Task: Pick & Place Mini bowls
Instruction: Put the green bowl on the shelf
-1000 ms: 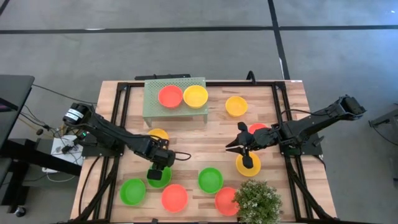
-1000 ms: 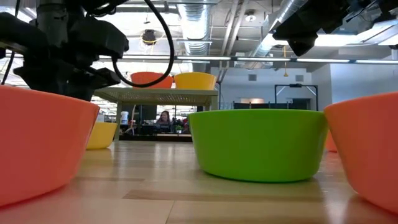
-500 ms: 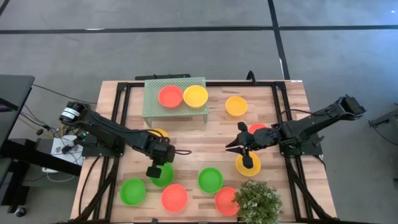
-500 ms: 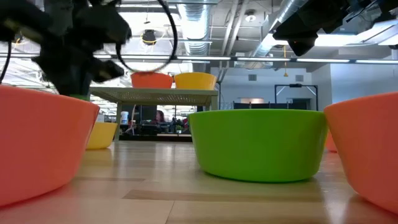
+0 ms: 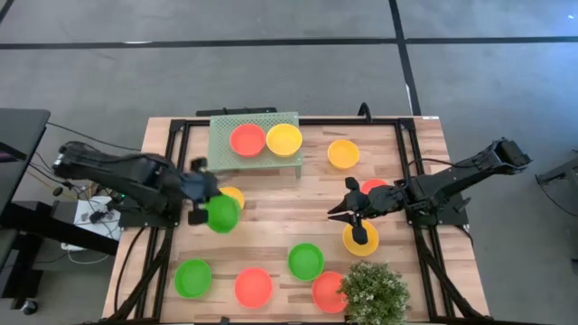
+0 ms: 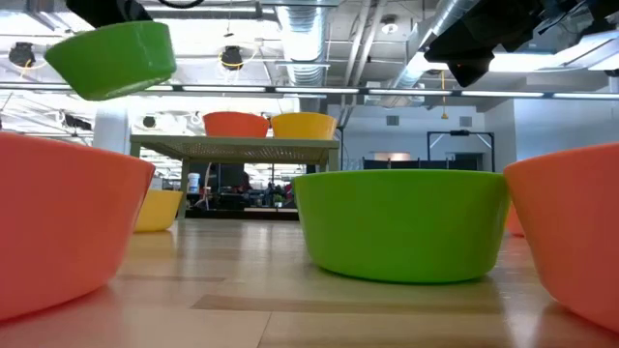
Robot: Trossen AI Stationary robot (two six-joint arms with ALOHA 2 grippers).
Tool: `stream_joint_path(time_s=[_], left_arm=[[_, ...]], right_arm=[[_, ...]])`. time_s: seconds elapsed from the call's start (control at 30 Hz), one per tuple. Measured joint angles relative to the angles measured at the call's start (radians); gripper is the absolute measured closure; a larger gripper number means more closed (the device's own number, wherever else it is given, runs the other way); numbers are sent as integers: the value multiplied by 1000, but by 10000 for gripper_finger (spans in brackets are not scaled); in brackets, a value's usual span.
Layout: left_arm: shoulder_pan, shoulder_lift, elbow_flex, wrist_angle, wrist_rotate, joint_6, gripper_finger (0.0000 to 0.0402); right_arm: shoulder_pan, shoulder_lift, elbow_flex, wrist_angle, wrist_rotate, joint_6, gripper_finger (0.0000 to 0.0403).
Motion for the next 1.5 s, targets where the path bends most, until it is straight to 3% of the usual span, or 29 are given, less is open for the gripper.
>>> stream_joint_path(time_s=[0.2, 0.5, 0.8, 1.03, 1.33, 1.5], left_arm=[[188, -81, 0, -7, -61, 201, 394], [575, -49, 0, -7, -64, 405, 393], [858, -8, 1, 86, 75, 516, 392], [956, 76, 1, 102, 92, 518, 391], [959, 163, 2, 154, 76, 518, 380], [959, 164, 0, 172, 10, 519, 353]], right_arm=[[-1, 0, 0, 0, 0, -3, 344], [-1, 0, 0, 0, 0, -2, 344], [0, 0, 0, 0, 0, -3, 344], [0, 0, 0, 0, 0, -2, 344], [0, 0, 0, 0, 0, -2, 344], [0, 0, 0, 0, 0, -2, 344]])
